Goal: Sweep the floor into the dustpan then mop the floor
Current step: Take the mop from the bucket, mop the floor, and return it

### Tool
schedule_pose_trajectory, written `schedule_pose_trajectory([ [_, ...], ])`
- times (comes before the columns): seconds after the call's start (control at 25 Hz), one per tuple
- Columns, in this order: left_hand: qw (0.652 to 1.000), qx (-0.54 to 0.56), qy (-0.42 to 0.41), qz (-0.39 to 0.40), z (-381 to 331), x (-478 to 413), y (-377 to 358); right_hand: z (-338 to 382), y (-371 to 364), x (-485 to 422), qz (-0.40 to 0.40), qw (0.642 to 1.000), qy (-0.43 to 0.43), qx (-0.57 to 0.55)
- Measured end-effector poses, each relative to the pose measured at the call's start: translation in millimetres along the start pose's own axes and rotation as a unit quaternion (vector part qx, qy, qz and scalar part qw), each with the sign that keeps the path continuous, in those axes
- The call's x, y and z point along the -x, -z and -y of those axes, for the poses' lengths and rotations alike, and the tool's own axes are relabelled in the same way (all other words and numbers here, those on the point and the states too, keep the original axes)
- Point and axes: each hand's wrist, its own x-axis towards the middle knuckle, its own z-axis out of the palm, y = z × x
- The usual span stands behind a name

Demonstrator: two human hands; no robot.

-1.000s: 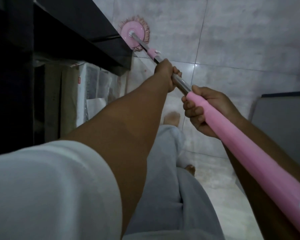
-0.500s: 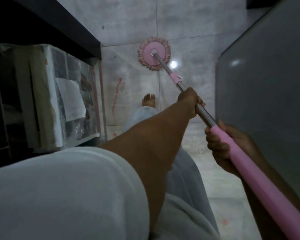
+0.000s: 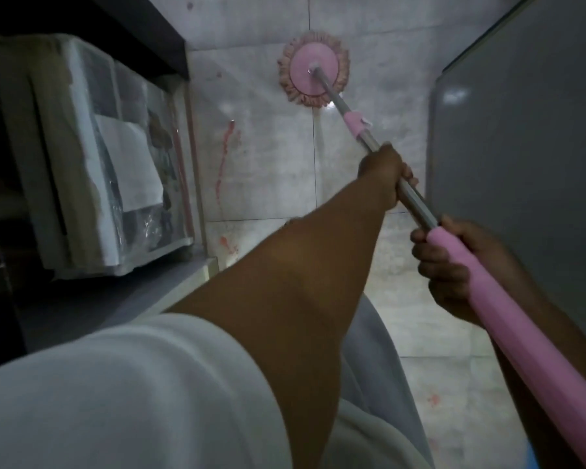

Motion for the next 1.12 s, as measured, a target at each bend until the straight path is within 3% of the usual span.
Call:
schedule_pose_trajectory([
  [0.12, 1.000, 0.023, -0.016, 0.011, -43.8, -2.8, 29.9, 9.7, -39.4, -38.9, -0.029, 0.999, 0.005, 0.036],
  [0.28, 0.997, 0.039, -0.061, -0.041, -98.2, -7.7, 90.5, 9.4, -98.4, -95.9, -0.034, 0.995, -0.024, 0.092],
  [0.52, 0.994, 0.046, -0.052, -0.087, -101.0, -4.9, 168.7, -36.9, -126.1, -133.2, -0.023, 0.992, -0.052, 0.114],
  [0.76, 0.992, 0.047, -0.039, -0.113, -35.4, 7.0, 174.4, -86.3, -78.5, -104.6, 0.016, 0.997, -0.040, 0.070],
  [0.88, 0.991, 0.018, -0.037, -0.124, 25.9, 15.8, 153.8, -114.5, -25.5, -68.9, -0.014, 0.998, -0.011, 0.067],
  [1.12, 0.996, -0.065, -0.003, -0.066, 180.9, 52.5, 87.7, -194.8, 95.6, 38.7, -0.001, 0.998, 0.050, -0.045],
])
